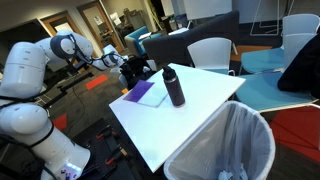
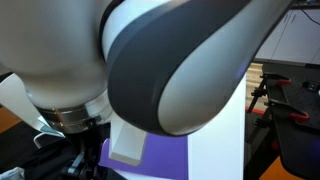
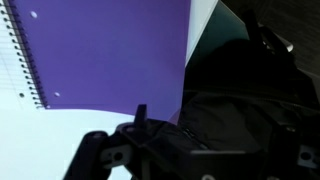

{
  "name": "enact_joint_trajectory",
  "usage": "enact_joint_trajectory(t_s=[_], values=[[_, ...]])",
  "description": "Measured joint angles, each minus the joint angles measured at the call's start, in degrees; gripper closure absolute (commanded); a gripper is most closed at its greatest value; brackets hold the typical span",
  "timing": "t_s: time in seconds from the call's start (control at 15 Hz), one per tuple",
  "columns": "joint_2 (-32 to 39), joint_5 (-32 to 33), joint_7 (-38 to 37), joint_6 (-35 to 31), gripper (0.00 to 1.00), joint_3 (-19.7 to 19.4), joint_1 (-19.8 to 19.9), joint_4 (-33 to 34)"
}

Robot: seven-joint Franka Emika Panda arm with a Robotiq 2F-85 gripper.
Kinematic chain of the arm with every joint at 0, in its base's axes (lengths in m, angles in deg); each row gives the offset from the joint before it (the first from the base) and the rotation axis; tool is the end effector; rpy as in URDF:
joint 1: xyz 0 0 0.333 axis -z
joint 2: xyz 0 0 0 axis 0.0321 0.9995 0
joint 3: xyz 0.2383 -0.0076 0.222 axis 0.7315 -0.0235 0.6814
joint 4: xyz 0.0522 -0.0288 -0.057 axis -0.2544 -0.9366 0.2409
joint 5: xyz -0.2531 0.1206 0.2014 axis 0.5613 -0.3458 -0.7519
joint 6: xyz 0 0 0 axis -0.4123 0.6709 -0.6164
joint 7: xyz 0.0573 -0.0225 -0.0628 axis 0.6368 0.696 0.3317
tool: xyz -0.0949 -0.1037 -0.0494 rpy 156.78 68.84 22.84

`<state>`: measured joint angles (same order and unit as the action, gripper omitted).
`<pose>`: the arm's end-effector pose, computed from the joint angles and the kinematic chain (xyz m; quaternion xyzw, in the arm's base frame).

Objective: Close the purple book

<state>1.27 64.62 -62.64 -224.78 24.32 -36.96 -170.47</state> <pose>0.5493 0.4426 0.1809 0.9794 0.1755 0.0990 0.0104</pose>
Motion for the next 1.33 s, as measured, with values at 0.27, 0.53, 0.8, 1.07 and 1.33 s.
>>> enact_joint_trajectory(t_s=[0.27, 0.53, 0.8, 1.07, 1.33], values=[[3.79, -0.12, 1.05, 0.01, 0.0, -1.45, -1.25, 3.29], [6.82, -0.64, 1.3, 0.04, 0.0, -2.25, -1.37, 5.33], [9.0, -2.06, 2.33, 0.07, 0.0, -2.7, -1.34, 6.86], [10.43, -2.5, 2.32, 0.08, 0.28, -3.49, -1.49, 8.08], [10.99, -2.51, 2.26, 0.08, 0.58, -4.09, -1.63, 8.91]])
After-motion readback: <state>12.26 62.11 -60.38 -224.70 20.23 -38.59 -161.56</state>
